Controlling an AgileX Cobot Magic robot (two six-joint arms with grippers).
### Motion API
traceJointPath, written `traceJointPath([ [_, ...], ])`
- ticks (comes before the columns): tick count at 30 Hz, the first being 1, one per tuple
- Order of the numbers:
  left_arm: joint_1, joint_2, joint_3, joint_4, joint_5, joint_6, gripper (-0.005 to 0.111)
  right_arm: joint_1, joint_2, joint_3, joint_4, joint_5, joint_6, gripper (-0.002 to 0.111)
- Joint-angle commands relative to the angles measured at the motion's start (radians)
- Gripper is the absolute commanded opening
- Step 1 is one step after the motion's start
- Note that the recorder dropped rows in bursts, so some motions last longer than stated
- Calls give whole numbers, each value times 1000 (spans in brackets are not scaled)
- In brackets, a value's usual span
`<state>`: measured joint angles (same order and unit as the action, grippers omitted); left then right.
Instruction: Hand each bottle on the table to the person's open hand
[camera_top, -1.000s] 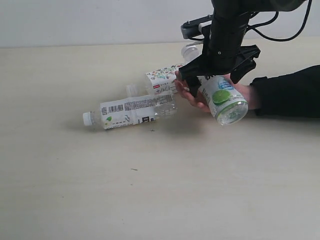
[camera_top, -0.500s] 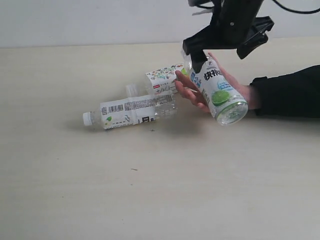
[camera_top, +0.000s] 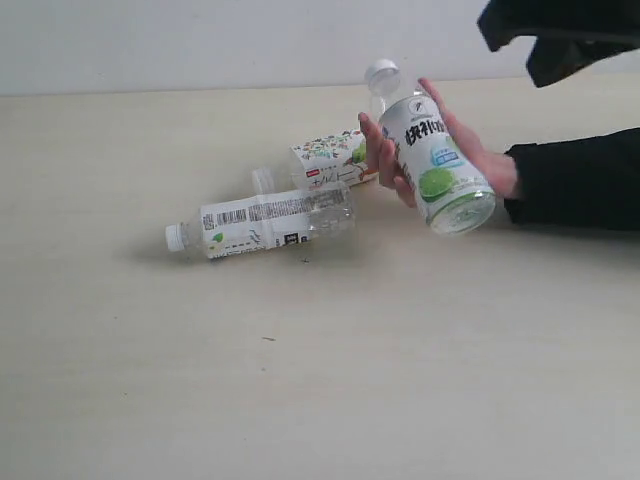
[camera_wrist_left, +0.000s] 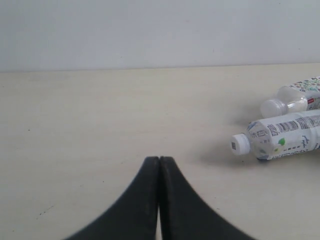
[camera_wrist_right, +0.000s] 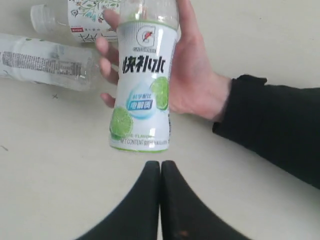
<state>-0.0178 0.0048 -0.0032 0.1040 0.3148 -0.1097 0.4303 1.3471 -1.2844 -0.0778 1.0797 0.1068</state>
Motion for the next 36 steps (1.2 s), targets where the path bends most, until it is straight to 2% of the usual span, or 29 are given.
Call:
traceJointPath([
  [1, -4, -5, 3, -5, -4, -1, 3, -6, -206, 191, -7, -109, -11, 0],
  [12, -4, -5, 3, -5, -4, -1, 3, -6, -673, 732, -8, -456, -81, 0],
  [15, -4, -5, 3, -5, -4, -1, 3, -6, -764, 828, -8, -543, -75, 0],
  [17, -4, -5, 3, -5, -4, -1, 3, -6, -814, 852, -8, -614, -71, 0],
  [36, -4, -5, 3, -5, -4, -1, 3, -6, -862, 857, -8, -617, -71, 0],
])
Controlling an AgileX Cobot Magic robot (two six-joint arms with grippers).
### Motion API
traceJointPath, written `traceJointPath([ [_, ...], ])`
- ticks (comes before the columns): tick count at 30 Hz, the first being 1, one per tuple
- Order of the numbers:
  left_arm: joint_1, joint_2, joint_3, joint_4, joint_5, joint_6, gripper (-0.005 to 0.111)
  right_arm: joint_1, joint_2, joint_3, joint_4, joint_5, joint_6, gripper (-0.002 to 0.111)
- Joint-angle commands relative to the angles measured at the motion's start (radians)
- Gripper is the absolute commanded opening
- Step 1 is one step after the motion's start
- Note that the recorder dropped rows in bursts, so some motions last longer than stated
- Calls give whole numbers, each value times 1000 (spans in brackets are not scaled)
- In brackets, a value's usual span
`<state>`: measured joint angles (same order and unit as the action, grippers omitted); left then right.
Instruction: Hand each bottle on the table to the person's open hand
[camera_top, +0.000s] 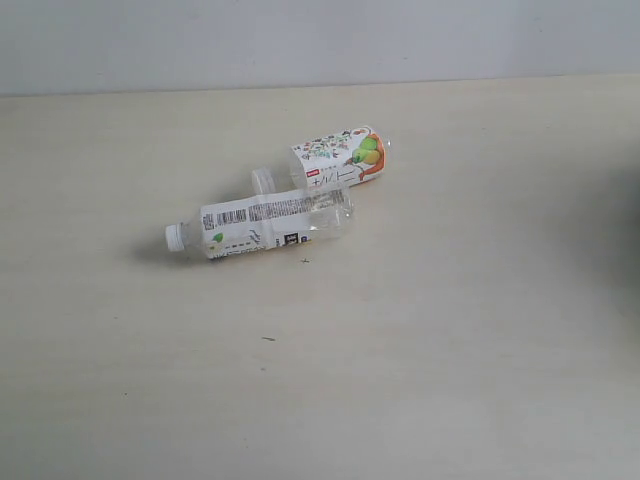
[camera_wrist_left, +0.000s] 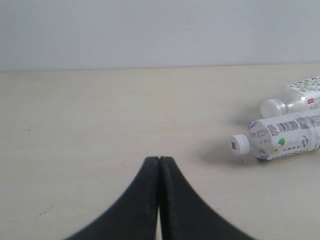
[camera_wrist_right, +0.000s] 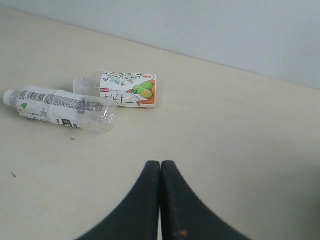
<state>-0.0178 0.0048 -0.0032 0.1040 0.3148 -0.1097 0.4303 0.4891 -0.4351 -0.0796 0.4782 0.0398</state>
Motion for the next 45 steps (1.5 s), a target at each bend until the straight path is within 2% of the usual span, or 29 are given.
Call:
traceJointPath([
  [1, -4, -5, 3, -5, -4, -1, 3, -6, -4, 7, -7, -16, -4, 0],
  [45, -4, -5, 3, -5, -4, -1, 3, -6, -6, 7, -9, -31, -4, 0],
])
